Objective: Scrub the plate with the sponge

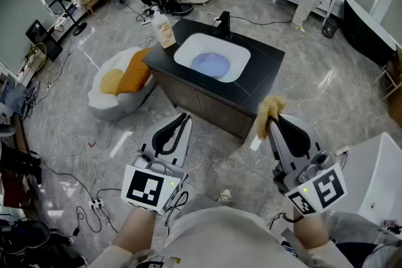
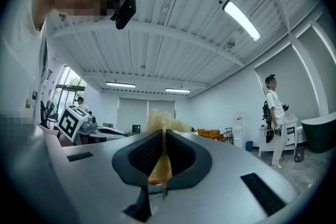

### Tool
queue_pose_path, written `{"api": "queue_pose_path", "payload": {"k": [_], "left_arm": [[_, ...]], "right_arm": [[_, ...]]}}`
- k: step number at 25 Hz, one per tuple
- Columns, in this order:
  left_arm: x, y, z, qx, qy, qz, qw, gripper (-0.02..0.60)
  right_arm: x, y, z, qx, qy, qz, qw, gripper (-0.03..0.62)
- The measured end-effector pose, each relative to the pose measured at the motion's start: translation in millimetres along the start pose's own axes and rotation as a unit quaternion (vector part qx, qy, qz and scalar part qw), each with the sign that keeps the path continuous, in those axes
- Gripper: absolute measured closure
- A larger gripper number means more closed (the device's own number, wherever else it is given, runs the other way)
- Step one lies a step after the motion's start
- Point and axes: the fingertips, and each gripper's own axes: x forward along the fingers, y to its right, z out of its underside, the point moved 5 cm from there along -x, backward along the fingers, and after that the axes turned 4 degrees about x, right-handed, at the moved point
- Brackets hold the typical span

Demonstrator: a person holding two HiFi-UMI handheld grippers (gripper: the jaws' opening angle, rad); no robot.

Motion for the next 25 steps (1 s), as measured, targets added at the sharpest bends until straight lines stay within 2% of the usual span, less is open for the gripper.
{"api": "queue_pose_path", "payload": {"k": [6,15,19,25], "left_arm": [[4,1,-2,0.004,0.006,0.001,1.0,0.541],[2,13,-5,-0.011,-0.003,0.0,0.9999,0.542],[2,5,6,0.005,-0.008,-0.004,0.9999,0.541],[21,4,14,-0.012,-0.012,0.004,0.9998,0.541]], "right_arm": [[2,1,-1,0.004,0.015,-0.008,1.0,0.548],[1,-5,8,-0.006,0.002,-0.012,1.0,0.548],[7,-8,16,-0.009,-0.008,-0.01,1.0,0.548],[32,-6,41,0.005,-0.028,-0.012,1.0,0.548]]}}
